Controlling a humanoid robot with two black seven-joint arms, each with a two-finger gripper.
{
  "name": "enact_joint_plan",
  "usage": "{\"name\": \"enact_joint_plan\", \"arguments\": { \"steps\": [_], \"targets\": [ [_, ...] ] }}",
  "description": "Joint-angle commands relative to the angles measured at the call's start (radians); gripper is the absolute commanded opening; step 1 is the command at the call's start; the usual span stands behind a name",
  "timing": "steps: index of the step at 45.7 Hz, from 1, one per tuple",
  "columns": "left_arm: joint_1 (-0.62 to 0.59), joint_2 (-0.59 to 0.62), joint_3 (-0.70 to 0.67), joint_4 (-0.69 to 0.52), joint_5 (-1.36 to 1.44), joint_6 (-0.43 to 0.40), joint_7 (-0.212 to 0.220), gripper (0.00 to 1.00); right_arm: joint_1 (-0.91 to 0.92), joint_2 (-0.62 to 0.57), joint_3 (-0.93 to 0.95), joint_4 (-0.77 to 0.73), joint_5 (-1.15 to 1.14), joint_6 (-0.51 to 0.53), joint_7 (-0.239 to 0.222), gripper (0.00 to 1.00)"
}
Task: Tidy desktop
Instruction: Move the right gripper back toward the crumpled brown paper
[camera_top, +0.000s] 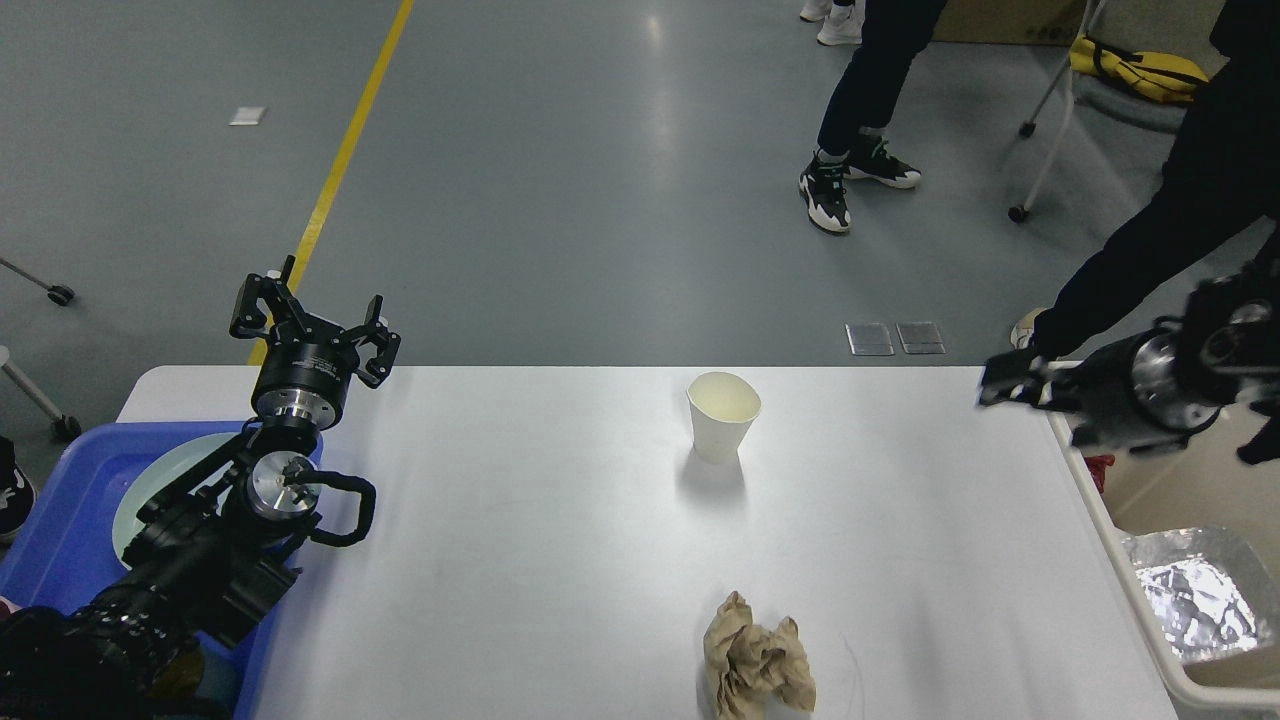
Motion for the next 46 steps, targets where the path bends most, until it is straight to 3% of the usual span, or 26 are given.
{"name": "enact_joint_plan", "arguments": {
  "steps": [1, 13, 21, 38, 46],
  "targets": [
    [0.000, 0.000, 0.000, 0.001, 0.000, 0.000, 0.000, 0.98, 0.054, 0.073, -0.016, 0.065, 0.034, 0.012, 0.001, 1.00],
    [0.001, 0.000, 0.000, -0.001, 0.000, 0.000, 0.000, 0.98, -0.036, 0.116, -0.010, 0.030, 0.053, -0.019, 0.001, 1.00],
    [0.000, 0.000, 0.000, -0.001, 0.000, 0.000, 0.000, 0.98, -0.170, 0.124, 0.022, -0.008, 0.180, -0.137, 0.001, 1.00],
    [0.000, 0.000, 0.000, 0.001, 0.000, 0.000, 0.000, 0.98, -0.481, 0.160, 0.283, -0.022, 0.399, -0.200, 0.003, 1.00],
    [0.000, -0.002, 0.000, -0.001, 0.000, 0.000, 0.000, 0.98, -0.543, 0.193, 0.370, -0.040, 0.419, -0.219, 0.003, 1.00]
  ]
}}
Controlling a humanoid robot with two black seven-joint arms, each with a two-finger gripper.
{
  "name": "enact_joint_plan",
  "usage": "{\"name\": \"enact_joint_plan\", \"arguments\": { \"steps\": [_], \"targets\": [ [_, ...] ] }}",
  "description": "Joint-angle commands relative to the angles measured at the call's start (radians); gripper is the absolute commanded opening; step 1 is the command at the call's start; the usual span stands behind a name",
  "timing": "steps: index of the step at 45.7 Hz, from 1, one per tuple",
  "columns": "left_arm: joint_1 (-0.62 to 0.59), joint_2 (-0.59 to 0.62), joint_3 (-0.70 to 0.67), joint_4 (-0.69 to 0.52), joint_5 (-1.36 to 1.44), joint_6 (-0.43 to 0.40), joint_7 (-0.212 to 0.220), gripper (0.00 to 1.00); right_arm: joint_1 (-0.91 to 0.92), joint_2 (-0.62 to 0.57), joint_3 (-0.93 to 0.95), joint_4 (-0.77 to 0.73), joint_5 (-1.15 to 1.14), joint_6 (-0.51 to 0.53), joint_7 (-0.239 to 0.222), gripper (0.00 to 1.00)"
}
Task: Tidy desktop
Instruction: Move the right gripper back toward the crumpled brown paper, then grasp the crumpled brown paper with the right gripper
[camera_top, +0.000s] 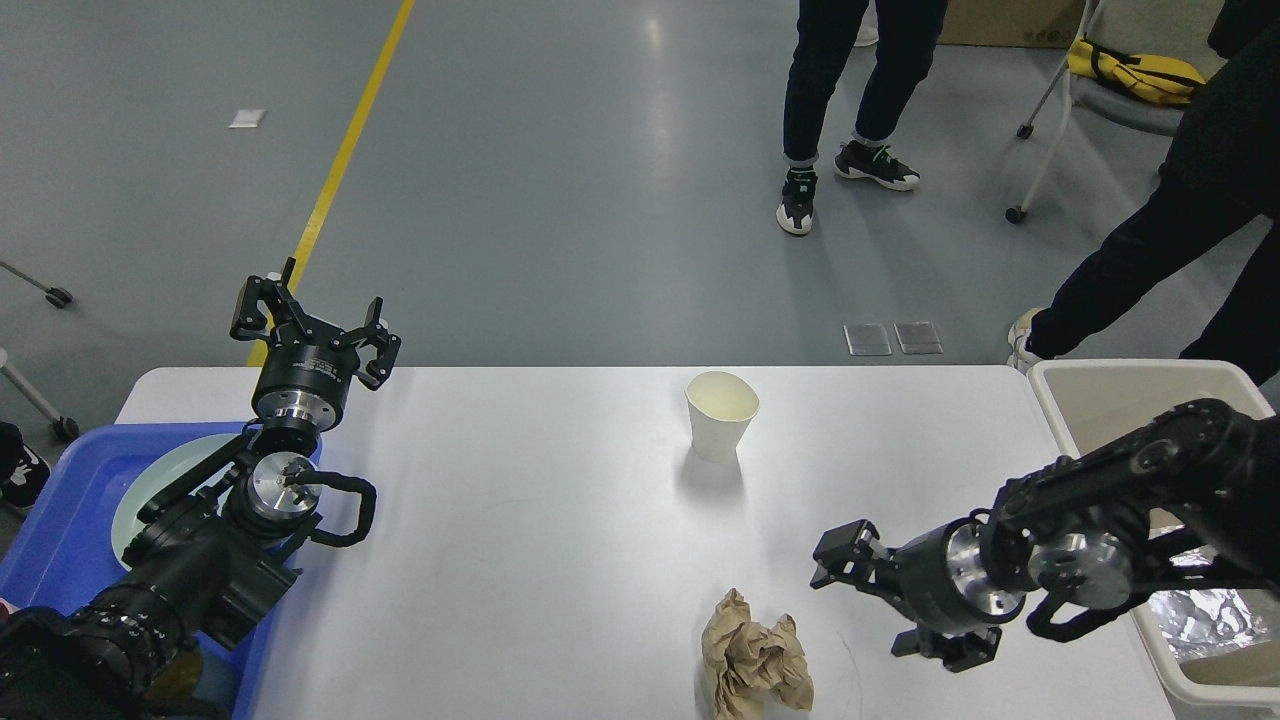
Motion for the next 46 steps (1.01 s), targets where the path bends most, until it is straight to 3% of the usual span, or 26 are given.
{"name": "enact_joint_plan", "arguments": {
  "steps": [1, 28, 30, 31, 34, 37, 38, 46],
  "targets": [
    [-0.001, -0.002, 0.000, 0.000, 0.000, 0.000, 0.000, 0.98, -0.046, 0.023, 0.064, -0.018, 0.016, -0.007, 0.000, 1.00],
    [-0.001, 0.000, 0.000, 0.000, 0.000, 0.000, 0.000, 0.98, -0.343, 0.212, 0.254, -0.236, 0.105, -0.173, 0.000, 0.98],
    [-0.001, 0.000, 0.000, 0.000, 0.000, 0.000, 0.000, 0.98, -0.356, 0.212, 0.254, -0.237, 0.105, -0.176, 0.001, 0.89],
    [-0.001, 0.000, 0.000, 0.000, 0.000, 0.000, 0.000, 0.98, -0.361, 0.212, 0.254, -0.237, 0.105, -0.177, 0.001, 0.79],
    [-0.001, 0.000, 0.000, 0.000, 0.000, 0.000, 0.000, 0.98, -0.367, 0.212, 0.254, -0.236, 0.103, -0.190, 0.006, 0.34],
    [-0.001, 0.000, 0.000, 0.001, 0.000, 0.000, 0.000, 0.98, -0.372, 0.212, 0.254, -0.236, 0.103, -0.193, 0.004, 0.06],
    [-0.001, -0.002, 0.000, 0.000, -0.001, 0.000, 0.000, 0.98, -0.373, 0.212, 0.254, -0.236, 0.103, -0.196, 0.004, 0.00],
    [-0.001, 0.000, 0.000, 0.000, 0.000, 0.000, 0.000, 0.98, -0.375, 0.199, 0.259, -0.224, 0.103, -0.243, 0.004, 0.00]
  ]
}}
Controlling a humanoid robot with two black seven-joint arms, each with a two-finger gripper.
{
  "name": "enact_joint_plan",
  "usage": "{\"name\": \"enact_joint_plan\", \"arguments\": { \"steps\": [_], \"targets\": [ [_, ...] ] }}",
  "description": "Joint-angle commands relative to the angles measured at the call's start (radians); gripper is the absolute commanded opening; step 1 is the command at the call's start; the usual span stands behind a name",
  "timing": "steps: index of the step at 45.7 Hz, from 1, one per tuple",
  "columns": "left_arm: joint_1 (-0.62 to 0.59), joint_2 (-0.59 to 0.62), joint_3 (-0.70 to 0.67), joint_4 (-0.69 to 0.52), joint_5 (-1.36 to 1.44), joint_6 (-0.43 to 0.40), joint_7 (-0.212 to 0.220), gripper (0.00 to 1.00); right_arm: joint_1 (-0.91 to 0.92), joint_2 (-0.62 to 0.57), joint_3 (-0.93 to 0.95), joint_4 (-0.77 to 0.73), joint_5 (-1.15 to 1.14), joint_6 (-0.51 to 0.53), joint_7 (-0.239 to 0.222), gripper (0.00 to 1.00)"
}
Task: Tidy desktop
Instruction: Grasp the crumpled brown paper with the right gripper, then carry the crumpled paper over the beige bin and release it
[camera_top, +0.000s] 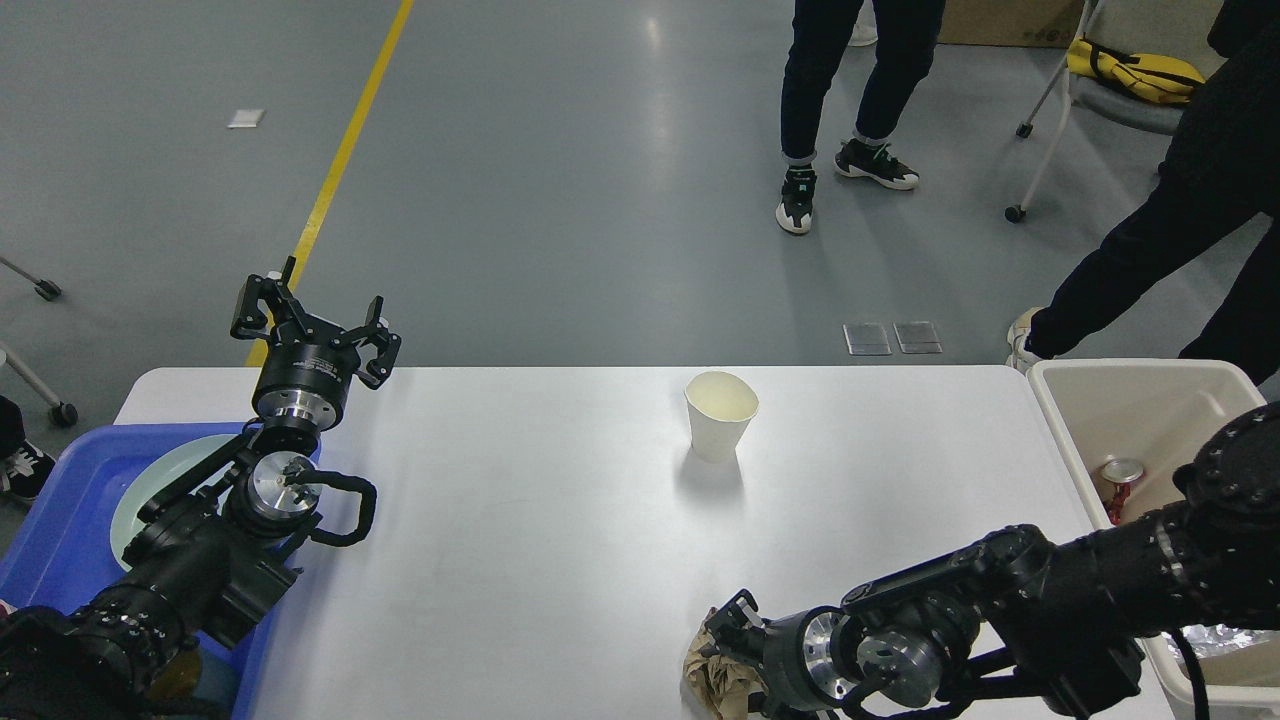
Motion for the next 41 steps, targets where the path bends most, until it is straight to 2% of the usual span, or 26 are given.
{"name": "enact_joint_plan", "arguments": {
  "steps": [1, 13, 17, 21, 28, 34, 41],
  "targets": [
    [0.000, 0.000, 0.000, 0.000, 0.000, 0.000, 0.000, 0.98, -0.001, -0.009, 0.004, 0.009, 0.000, -0.031, 0.000, 0.00],
    [0.000, 0.000, 0.000, 0.000, 0.000, 0.000, 0.000, 0.98, 0.019, -0.059, -0.001, 0.026, -0.005, -0.028, 0.000, 0.00],
    [0.000, 0.000, 0.000, 0.001, -0.001, 0.000, 0.000, 0.98, 0.048, -0.133, -0.018, 0.049, -0.031, -0.016, 0.001, 0.00],
    [0.000, -0.001, 0.000, 0.000, 0.000, 0.000, 0.000, 0.98, 0.131, -0.229, -0.114, 0.084, -0.120, 0.033, 0.003, 0.00],
    [0.000, 0.000, 0.000, 0.000, 0.000, 0.000, 0.000, 0.98, 0.386, -0.331, -0.369, 0.164, -0.337, 0.125, 0.037, 0.00],
    [0.000, 0.000, 0.000, 0.000, 0.000, 0.000, 0.000, 0.98, 0.702, -0.340, -0.600, 0.247, -0.529, 0.188, 0.047, 0.00],
    [0.000, 0.000, 0.000, 0.000, 0.000, 0.000, 0.000, 0.98, 0.997, -0.339, -0.687, 0.276, -0.692, 0.342, 0.047, 0.00]
  ]
}}
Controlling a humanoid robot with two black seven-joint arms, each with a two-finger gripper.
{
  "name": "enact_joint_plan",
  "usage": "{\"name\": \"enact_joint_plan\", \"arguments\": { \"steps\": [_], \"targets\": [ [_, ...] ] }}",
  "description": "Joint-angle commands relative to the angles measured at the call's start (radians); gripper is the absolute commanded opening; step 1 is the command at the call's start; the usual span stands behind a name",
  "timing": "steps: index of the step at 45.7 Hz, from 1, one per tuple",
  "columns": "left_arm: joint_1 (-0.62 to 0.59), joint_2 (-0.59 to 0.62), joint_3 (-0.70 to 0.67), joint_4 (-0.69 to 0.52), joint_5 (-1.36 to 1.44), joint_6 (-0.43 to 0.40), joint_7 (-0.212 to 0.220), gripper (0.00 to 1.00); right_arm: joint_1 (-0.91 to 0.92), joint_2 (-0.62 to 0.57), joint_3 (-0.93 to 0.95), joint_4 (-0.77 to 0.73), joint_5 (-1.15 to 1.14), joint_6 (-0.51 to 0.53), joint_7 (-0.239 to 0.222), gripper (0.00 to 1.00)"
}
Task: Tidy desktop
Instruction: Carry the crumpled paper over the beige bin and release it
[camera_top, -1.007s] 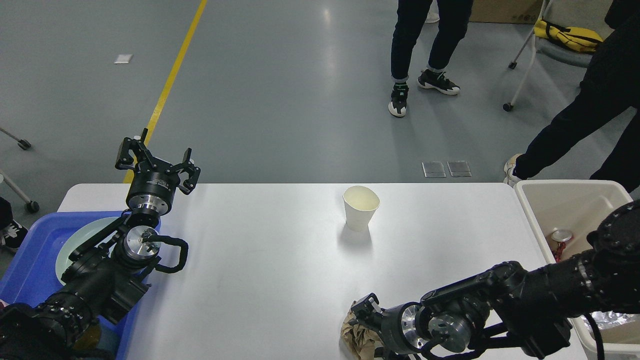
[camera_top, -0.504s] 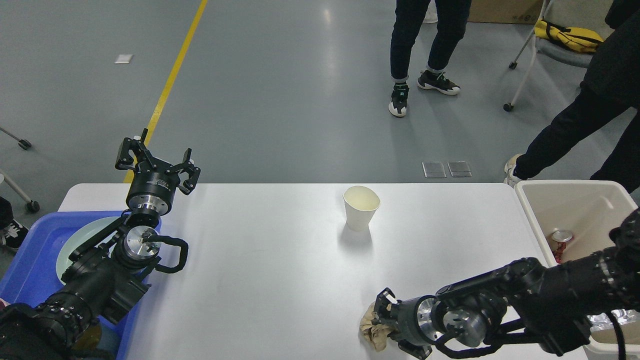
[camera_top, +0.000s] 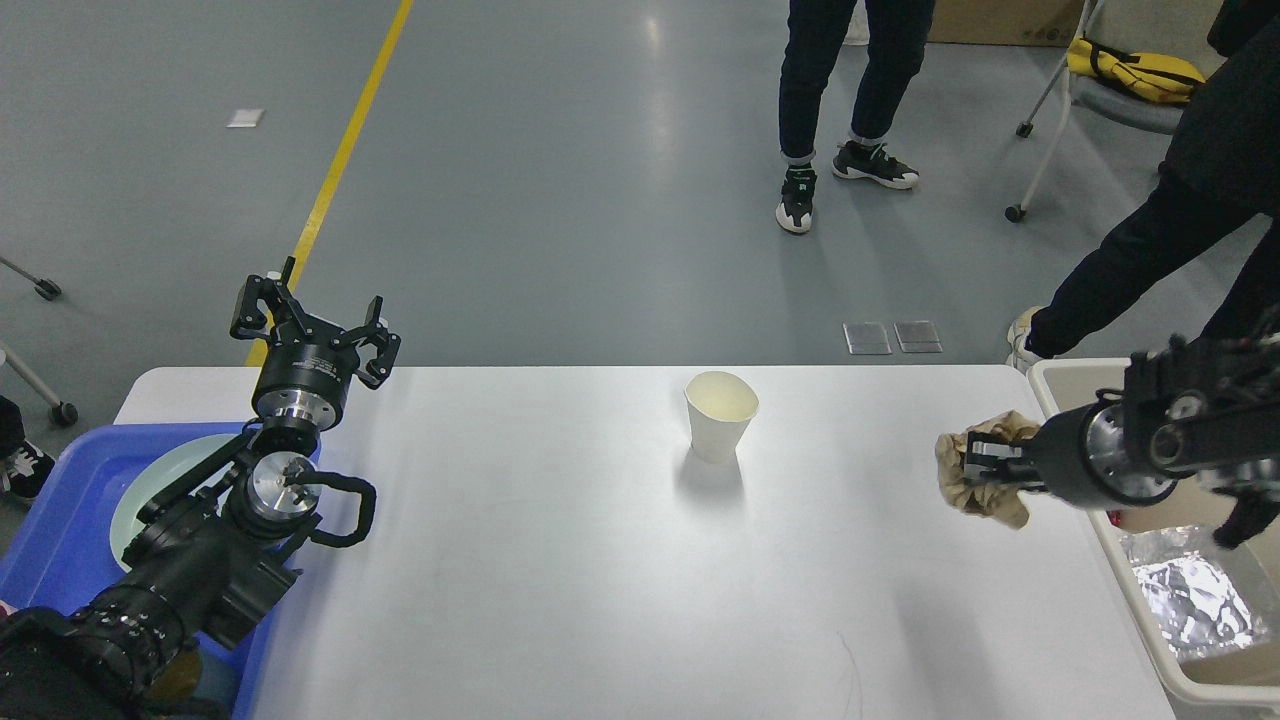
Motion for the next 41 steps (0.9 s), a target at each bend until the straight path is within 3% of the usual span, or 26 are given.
{"name": "enact_joint_plan", "arguments": {
  "steps": [1, 6, 11, 15, 20, 26, 32, 37, 41],
  "targets": [
    [0.000, 0.000, 0.000, 0.000, 0.000, 0.000, 0.000, 0.98, 0.230, -0.003, -0.051, 0.017, -0.123, 0.149, 0.002, 0.00],
    [0.000, 0.000, 0.000, 0.000, -0.001, 0.000, 0.000, 0.98, 0.310, -0.007, -0.013, 0.022, -0.134, 0.239, 0.008, 0.00],
    [0.000, 0.000, 0.000, 0.000, 0.000, 0.000, 0.000, 0.98, 0.287, -0.012, 0.006, 0.019, -0.131, 0.249, 0.008, 0.00],
    [0.000, 0.000, 0.000, 0.000, 0.000, 0.000, 0.000, 0.98, 0.182, -0.033, 0.004, -0.012, -0.128, 0.232, 0.002, 0.00],
    [0.000, 0.000, 0.000, 0.000, 0.000, 0.000, 0.000, 0.98, -0.015, -0.073, 0.001, -0.170, -0.128, 0.158, -0.003, 0.00],
    [0.000, -0.002, 0.000, 0.000, 0.000, 0.000, 0.000, 0.98, -0.326, -0.078, 0.020, -0.527, -0.122, 0.036, -0.003, 0.00],
    [0.000, -0.002, 0.000, 0.000, 0.000, 0.000, 0.000, 0.98, -0.715, -0.053, 0.130, -0.992, -0.017, -0.058, 0.006, 0.00],
    [0.000, -0.002, 0.000, 0.000, 0.000, 0.000, 0.000, 0.98, -1.041, 0.055, 0.354, -1.384, 0.169, -0.054, 0.008, 0.00],
    [0.000, -0.002, 0.000, 0.000, -0.001, 0.000, 0.000, 0.98, -1.196, 0.143, 0.474, -1.584, 0.238, -0.058, 0.006, 0.00]
  ]
}}
